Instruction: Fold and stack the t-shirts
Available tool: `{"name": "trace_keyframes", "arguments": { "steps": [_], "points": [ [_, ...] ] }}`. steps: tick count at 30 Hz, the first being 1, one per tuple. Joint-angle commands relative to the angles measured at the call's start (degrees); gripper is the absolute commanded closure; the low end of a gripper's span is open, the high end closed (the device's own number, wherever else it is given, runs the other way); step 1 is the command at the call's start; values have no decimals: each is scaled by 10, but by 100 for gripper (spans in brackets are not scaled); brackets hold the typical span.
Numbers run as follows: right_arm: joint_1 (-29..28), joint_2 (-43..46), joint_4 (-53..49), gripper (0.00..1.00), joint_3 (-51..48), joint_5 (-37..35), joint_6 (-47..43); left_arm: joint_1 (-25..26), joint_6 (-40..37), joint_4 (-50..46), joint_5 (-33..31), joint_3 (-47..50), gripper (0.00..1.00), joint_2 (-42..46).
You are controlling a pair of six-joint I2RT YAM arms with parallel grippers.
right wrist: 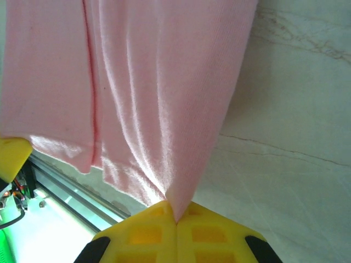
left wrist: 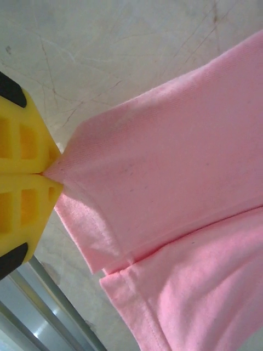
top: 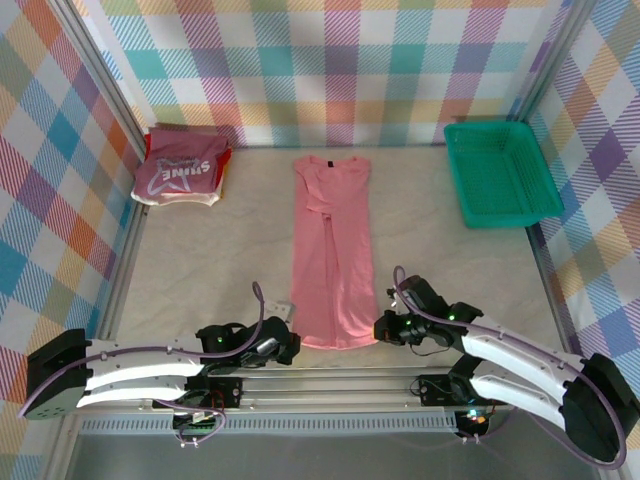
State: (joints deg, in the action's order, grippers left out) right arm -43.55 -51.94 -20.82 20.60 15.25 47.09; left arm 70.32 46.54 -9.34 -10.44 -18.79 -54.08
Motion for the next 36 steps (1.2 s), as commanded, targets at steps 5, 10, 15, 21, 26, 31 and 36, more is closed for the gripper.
{"name": "trace_keyframes", "arguments": {
  "steps": [5, 10, 15, 21, 26, 31, 36],
  "points": [
    [-2, -19, -19, 100, 41, -27, -21, 7, -45, -47, -53, -57, 100, 13],
    [17, -19, -22, 100, 63, -32, -38, 5, -66, -87, -93, -79, 100, 40],
    [30, -21, -15, 100, 78, -34, -51, -30, -99, -93, -93, -89, 100, 74],
    [49, -48, -8, 100, 120, -40, -83, -94, -158, -71, -63, -97, 100, 91],
    [66, -56, 4, 100, 150, -45, -99, -149, -211, -29, -27, -117, 100, 87],
    [95, -111, 17, 100, 197, -46, -132, -226, -267, 56, 48, -129, 100, 31],
    [142, -201, 47, 100, 262, -52, -163, -314, -314, 131, 111, -168, 100, -80]
  ]
}}
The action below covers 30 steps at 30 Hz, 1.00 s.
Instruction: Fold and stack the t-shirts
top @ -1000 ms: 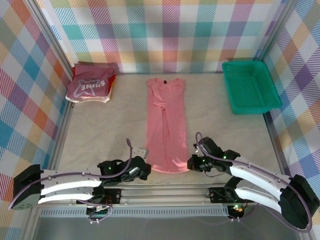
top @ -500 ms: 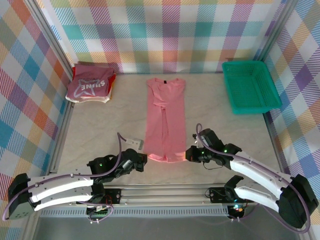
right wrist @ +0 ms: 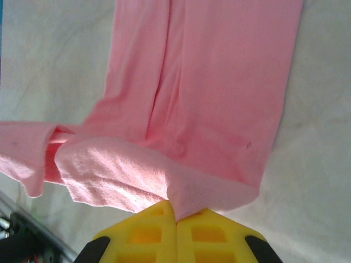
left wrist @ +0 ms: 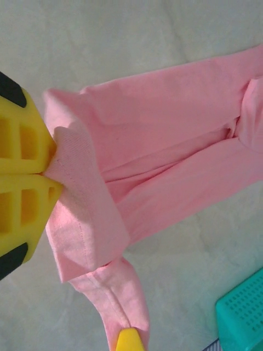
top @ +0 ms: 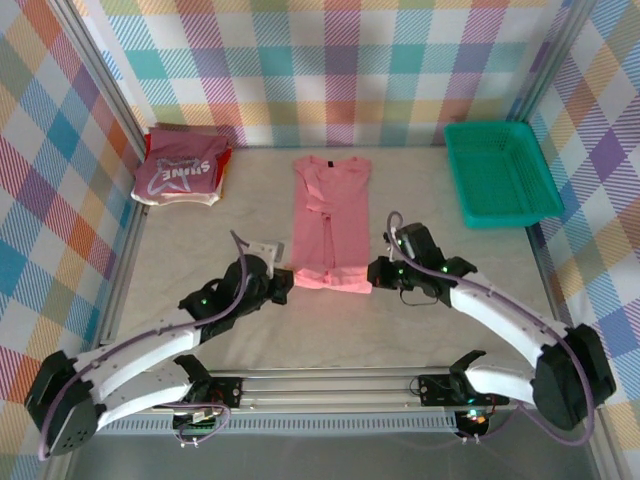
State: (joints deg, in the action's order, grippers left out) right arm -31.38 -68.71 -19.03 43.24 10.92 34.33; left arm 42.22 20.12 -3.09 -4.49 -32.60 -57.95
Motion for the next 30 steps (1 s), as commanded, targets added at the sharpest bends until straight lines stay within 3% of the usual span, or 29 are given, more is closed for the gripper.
{"name": "trace_keyframes", "arguments": {
  "steps": [1, 10, 24, 27, 28, 30],
  "points": [
    [28, -56, 28, 100, 52, -7, -45, -48, -60, 80, 63, -41, 100, -67],
    [66, -220, 64, 100, 174, -6, -91, -143, -125, 122, 130, -145, 100, -242],
    [111, -376, 79, 98, 309, 13, -103, -194, -183, 105, 155, -311, 99, -443],
    [125, -422, 62, 68, 369, 25, -107, -212, -195, 90, 135, -371, 59, -488],
    [134, -439, 44, 65, 402, 38, -102, -219, -195, 78, 126, -402, 52, -503],
    [149, -450, 41, 65, 441, 62, -90, -235, -182, 63, 127, -449, 52, -518]
  ]
}}
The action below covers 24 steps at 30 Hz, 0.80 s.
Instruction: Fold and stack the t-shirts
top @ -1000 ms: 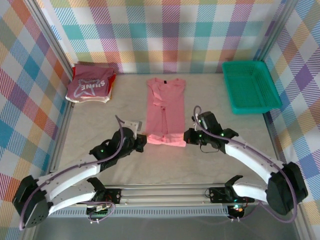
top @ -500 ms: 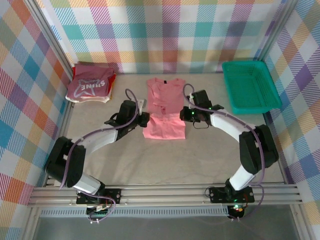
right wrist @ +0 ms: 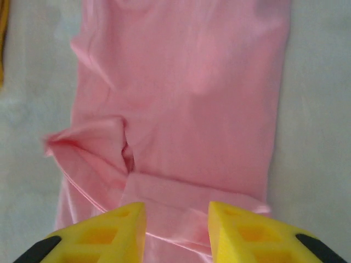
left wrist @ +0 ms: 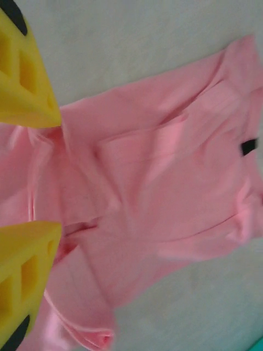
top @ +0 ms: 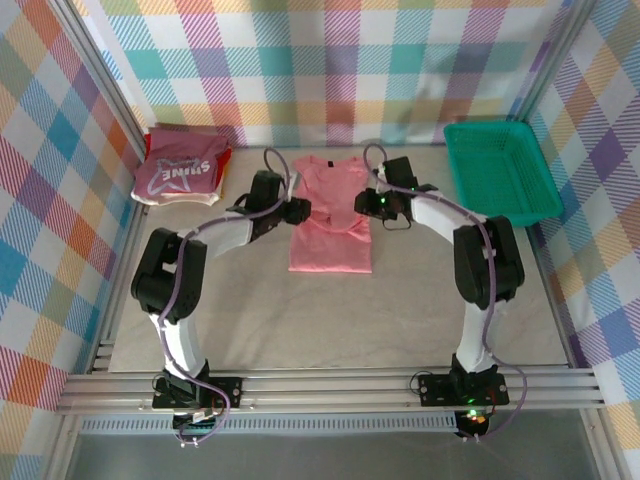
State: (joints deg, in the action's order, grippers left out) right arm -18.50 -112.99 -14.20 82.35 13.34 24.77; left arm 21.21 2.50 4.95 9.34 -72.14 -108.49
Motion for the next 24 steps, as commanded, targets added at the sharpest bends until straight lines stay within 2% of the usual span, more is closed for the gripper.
{"name": "trace_keyframes", "arguments": {
  "steps": [1, 3, 5, 11, 15, 19, 24],
  "points": [
    [24, -4, -11, 65, 64, 43, 5, -32, 4, -14, -1, -67, 52, -8],
    [23, 18, -29, 66, 73, 45, -11, -31, 11, -8, 0, -65, 55, 22],
    [23, 57, -23, 67, 36, 51, -15, -18, 21, -2, -13, -35, 59, 60],
    [18, 208, 79, 69, -215, 93, 7, 35, 88, 25, -30, 160, 59, 161],
    [3, 266, 39, 66, -298, 94, 9, 41, 159, 9, 6, 259, 59, 206],
    [1, 276, 34, 64, -343, 131, 38, 42, 176, -31, 39, 292, 58, 222],
    [-3, 271, 60, 63, -370, 127, 54, 44, 174, -32, 46, 305, 58, 221]
  ]
}}
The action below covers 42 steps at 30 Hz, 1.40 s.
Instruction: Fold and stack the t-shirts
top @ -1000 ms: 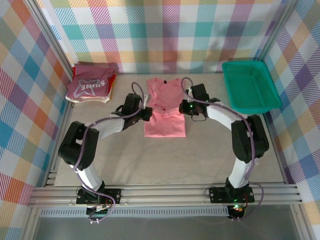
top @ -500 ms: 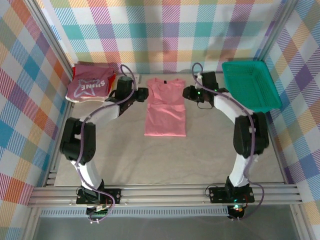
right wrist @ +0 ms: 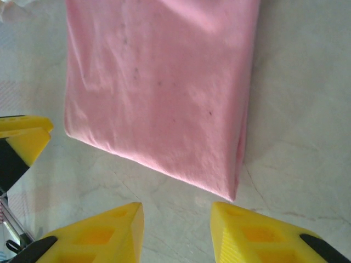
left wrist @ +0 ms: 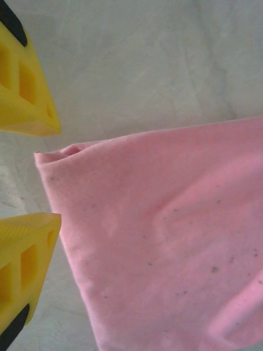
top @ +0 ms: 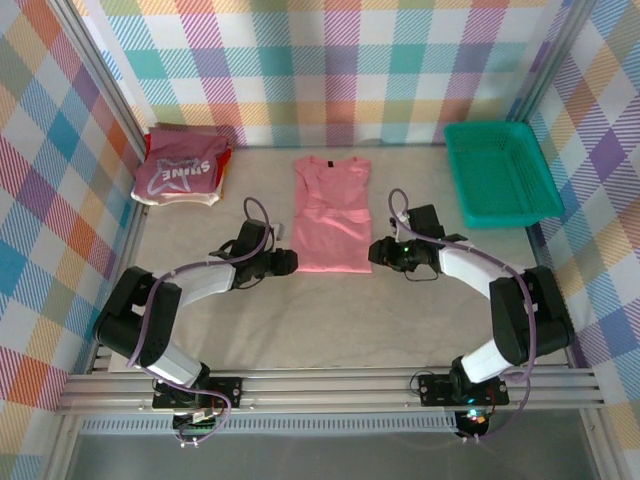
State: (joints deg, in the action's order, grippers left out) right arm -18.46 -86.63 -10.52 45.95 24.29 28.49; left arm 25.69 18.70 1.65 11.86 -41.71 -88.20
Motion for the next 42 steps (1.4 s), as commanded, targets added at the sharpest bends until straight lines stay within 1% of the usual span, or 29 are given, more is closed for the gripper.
{"name": "trace_keyframes", "arguments": {
  "steps": [1, 4, 13, 16, 19, 23, 24, 26, 29, 31, 32, 35, 42],
  "points": [
    [-4, 6, 26, 63, -8, 13, 17, 0, 15, 7, 28, 1, 58, 14],
    [-4, 3, 27, 62, -5, 9, 15, 7, 19, 11, 35, -5, 58, -3],
    [-4, 15, 35, 61, -4, 7, 10, 17, 15, -25, 5, -22, 58, -23],
    [-4, 18, 38, 61, -7, 6, 9, 21, 15, -15, 7, -18, 59, -31],
    [-4, 14, 42, 61, -8, 7, 11, 26, 20, -2, 11, -21, 68, -41],
    [-4, 9, 51, 61, -10, 12, 15, 35, 19, 9, 8, -25, 68, -53],
    [-5, 8, 54, 61, -12, 12, 15, 35, 19, 11, 8, -25, 70, -56],
    [-5, 7, 52, 61, -12, 14, 15, 37, 20, 16, 6, -25, 77, -60],
    [-5, 14, 31, 61, -17, 0, 18, 37, 19, 12, -2, -26, 79, -59],
    [-5, 23, 19, 60, -25, -16, 25, 37, 18, 7, -13, -22, 88, -51],
    [-5, 26, 13, 60, -28, -20, 28, 36, 17, 7, -19, -19, 90, -46],
    [-6, 25, 13, 60, -38, -17, 39, 37, 12, -11, -39, -16, 100, -32],
    [-10, 11, 16, 59, -38, -21, 47, 37, 12, -27, -66, -10, 100, 6]
  ]
}}
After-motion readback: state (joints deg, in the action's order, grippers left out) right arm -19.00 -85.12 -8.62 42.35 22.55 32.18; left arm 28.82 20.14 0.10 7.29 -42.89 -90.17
